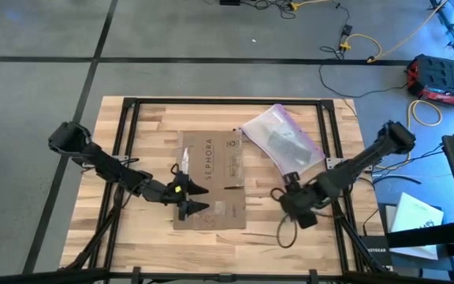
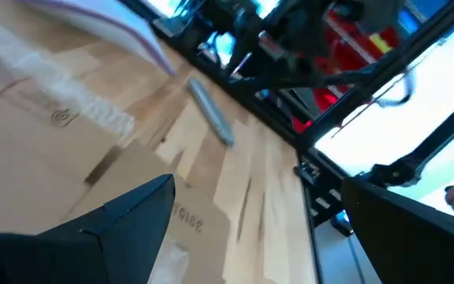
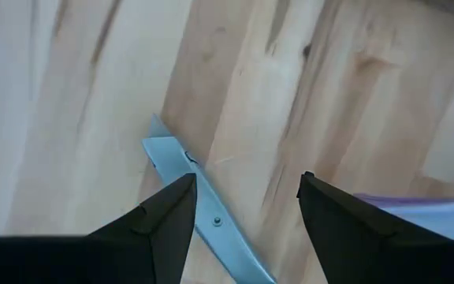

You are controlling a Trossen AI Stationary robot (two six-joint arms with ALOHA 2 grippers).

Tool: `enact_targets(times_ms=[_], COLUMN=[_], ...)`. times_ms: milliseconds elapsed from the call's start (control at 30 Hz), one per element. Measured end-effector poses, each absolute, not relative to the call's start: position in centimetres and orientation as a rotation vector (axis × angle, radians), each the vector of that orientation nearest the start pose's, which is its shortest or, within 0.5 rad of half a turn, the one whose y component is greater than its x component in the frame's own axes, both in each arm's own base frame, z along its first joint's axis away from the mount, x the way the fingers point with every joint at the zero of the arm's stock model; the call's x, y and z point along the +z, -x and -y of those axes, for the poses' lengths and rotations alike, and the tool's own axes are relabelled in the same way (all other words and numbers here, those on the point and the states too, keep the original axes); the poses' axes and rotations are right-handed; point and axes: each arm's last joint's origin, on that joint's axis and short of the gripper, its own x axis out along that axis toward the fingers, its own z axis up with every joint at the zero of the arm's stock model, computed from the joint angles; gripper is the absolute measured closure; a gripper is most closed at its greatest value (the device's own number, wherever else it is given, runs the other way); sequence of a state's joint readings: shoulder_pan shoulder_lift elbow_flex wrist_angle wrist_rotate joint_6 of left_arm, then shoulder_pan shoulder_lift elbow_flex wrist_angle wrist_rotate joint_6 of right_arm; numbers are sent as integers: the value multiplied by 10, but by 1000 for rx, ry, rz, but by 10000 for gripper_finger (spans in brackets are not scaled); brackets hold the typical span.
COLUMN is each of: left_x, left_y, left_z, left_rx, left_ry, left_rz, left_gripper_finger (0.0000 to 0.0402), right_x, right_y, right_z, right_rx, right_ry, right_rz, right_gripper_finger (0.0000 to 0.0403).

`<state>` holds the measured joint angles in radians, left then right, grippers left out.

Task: Unpack boxes
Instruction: Close the cutter

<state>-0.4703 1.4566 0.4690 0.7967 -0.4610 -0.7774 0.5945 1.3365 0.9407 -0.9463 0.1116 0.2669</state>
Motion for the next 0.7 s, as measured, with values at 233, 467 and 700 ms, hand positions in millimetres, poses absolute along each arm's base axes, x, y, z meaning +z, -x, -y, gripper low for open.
enact_targets(times_ms=[233,467,700], left_x=[165,151,141], left_y=[-242,-237,-231], left_z=[106,104,101], left_rx=[109,164,207], left_ry=[637,557,487], left_rz=[-264,-400,-509], left_gripper_finger=[51,51,51], right_x=[219,201,201], right_y=[-144,-117,-118], right_z=[-114,-101,-101], right_rx=[291,340,243], right_ry=[239,183,115], right_rz=[-1273,-1306,-1316], right_gripper_finger=[194,194,194])
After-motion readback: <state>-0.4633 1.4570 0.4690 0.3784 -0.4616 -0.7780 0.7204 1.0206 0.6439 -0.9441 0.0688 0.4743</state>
